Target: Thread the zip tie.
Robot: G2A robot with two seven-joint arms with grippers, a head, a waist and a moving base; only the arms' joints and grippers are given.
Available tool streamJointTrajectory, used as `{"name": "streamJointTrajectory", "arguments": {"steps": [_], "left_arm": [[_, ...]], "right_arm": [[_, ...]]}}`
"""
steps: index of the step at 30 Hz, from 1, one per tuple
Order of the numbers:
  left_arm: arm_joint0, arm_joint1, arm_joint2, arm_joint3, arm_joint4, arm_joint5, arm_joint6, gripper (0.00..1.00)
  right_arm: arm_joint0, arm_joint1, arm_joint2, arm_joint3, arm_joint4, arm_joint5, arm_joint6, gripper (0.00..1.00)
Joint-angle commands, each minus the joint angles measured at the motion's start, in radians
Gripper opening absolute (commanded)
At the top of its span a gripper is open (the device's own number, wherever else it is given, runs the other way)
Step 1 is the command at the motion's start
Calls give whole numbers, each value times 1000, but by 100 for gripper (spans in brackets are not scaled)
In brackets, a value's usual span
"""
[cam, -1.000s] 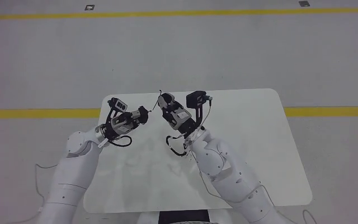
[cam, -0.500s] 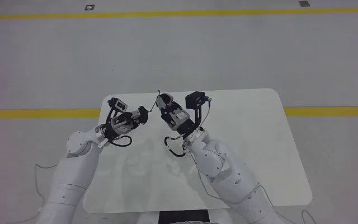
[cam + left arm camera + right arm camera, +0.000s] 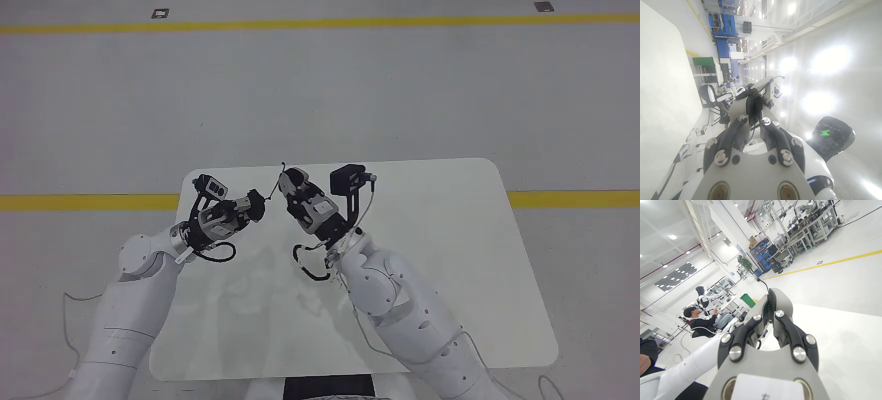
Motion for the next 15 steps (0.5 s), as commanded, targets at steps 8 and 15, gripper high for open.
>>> {"name": "streamJointTrajectory", "arguments": {"steps": [8,15], "left_arm": [[0,0,0,0,0,0,0,0],[0,0,0,0,0,0,0,0]], "right_arm": [[0,-4,1,7,-8,6,-10,0],[-1,-5,1,7,-17,11,-8,0]]}}
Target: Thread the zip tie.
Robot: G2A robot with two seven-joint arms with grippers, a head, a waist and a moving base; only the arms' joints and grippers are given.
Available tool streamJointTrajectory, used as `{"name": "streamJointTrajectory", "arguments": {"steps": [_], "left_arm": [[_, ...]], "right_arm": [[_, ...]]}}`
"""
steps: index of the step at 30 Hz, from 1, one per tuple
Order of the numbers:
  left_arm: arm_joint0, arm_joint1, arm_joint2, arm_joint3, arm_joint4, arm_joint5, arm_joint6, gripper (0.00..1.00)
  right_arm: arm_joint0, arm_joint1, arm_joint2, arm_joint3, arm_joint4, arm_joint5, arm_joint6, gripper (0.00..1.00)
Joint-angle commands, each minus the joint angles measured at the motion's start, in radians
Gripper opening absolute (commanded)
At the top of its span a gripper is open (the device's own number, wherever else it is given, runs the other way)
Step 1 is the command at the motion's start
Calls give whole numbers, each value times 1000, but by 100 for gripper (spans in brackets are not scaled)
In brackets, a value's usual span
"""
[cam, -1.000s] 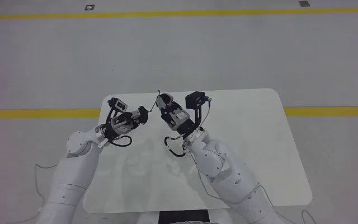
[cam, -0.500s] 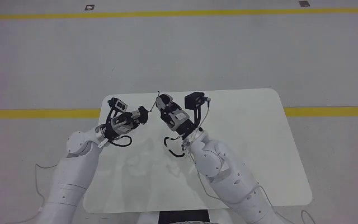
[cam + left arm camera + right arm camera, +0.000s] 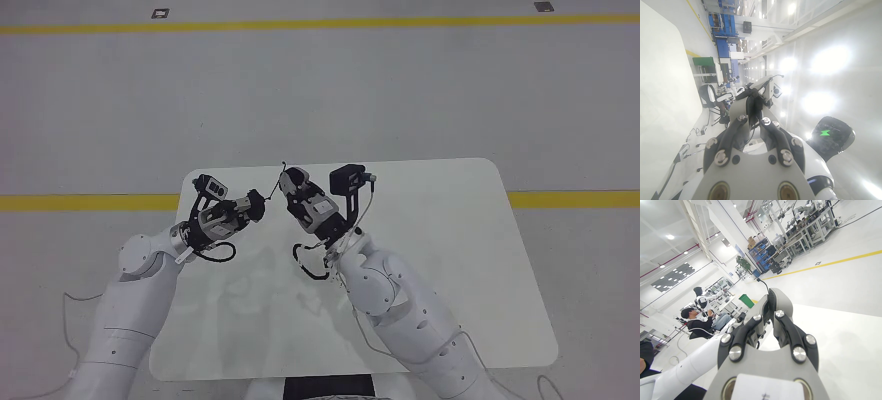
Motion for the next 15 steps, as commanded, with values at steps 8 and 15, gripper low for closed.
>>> {"name": "streamJointTrajectory", "arguments": {"steps": [8,15], "left_arm": [[0,0,0,0,0,0,0,0],[0,0,0,0,0,0,0,0]], "right_arm": [[-6,-2,2,-1,-11,6,5,0],[-11,-3,2,-2,-13,5,12,0]]}}
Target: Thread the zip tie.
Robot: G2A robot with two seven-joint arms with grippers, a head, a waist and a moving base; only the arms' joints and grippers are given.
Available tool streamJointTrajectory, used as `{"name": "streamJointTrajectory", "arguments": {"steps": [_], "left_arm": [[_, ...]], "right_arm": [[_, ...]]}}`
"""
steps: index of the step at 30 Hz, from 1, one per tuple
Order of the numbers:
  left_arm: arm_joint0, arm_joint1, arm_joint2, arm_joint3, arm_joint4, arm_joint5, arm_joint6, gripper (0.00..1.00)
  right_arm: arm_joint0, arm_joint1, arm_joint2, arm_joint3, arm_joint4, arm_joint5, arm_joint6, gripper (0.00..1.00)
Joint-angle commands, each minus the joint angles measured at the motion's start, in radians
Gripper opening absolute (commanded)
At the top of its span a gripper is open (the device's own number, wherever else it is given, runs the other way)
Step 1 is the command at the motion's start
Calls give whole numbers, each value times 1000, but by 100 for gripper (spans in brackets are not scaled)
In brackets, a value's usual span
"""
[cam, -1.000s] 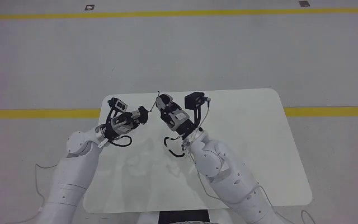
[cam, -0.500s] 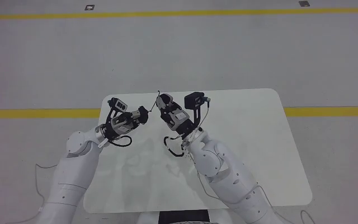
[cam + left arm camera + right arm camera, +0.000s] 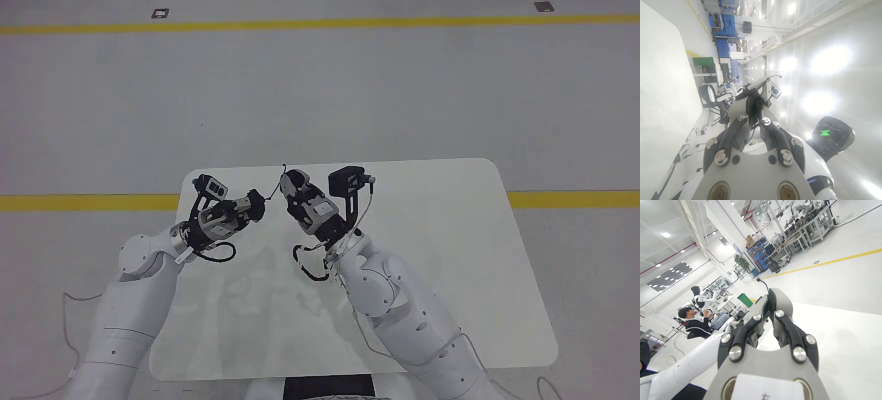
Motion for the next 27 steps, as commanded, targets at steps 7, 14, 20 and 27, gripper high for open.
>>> {"name": "streamJointTrajectory", "arguments": {"steps": [7,14,20,27], "left_arm": [[0,0,0,0,0,0,0,0],[0,0,0,0,0,0,0,0],[0,0,0,0,0,0,0,0],[0,0,0,0,0,0,0,0]], "right_arm": [[0,-2,-5,1,5,-6,15,0],[3,-4,-8,9,4,-2,35,0],[4,-5,-10,14,-15,9,41,0],[3,-6,-11,16,-18,7,46,0]]}}
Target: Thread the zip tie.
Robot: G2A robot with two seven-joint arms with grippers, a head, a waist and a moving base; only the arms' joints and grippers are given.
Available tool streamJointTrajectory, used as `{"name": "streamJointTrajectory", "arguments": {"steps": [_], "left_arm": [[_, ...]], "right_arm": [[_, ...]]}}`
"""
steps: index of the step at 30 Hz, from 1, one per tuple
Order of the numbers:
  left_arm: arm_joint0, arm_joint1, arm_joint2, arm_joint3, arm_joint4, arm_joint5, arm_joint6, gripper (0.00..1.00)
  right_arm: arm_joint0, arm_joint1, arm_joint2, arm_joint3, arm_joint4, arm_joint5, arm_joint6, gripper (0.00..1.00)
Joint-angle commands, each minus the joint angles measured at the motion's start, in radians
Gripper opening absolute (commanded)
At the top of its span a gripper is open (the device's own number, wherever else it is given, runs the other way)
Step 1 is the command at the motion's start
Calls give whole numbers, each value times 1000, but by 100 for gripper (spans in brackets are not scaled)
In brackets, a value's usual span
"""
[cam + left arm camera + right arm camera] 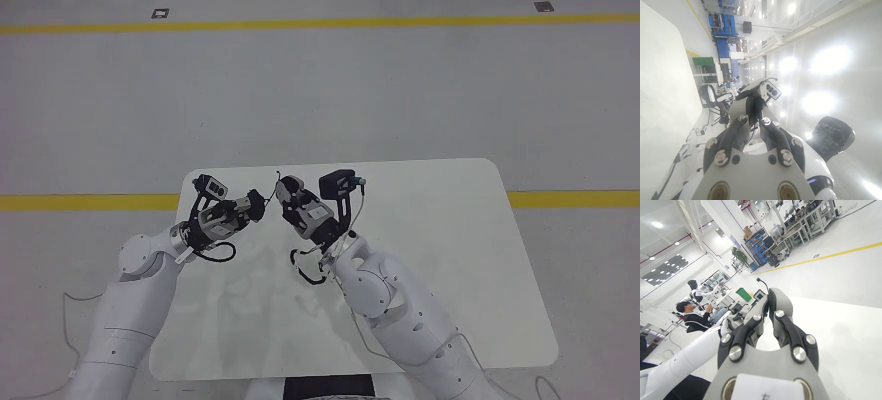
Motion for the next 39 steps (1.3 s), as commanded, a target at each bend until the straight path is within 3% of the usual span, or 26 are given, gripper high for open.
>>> {"name": "streamJointTrajectory", "arguments": {"steps": [1,29,30,31,32,39], "left_arm": [[0,0,0,0,0,0,0,0],[0,0,0,0,0,0,0,0],[0,0,0,0,0,0,0,0],[0,0,0,0,0,0,0,0],[0,0,0,0,0,0,0,0],[0,0,0,0,0,0,0,0]], "right_arm": [[0,0,0,0,1,-2,0,0],[-2,-4,0,11,39,-32,20,0],[-2,-4,2,10,38,-29,17,31],[-2,-4,3,8,36,-28,14,49],[-3,-4,4,6,34,-27,13,100],[-13,2,24,-17,-12,-31,7,100]]}}
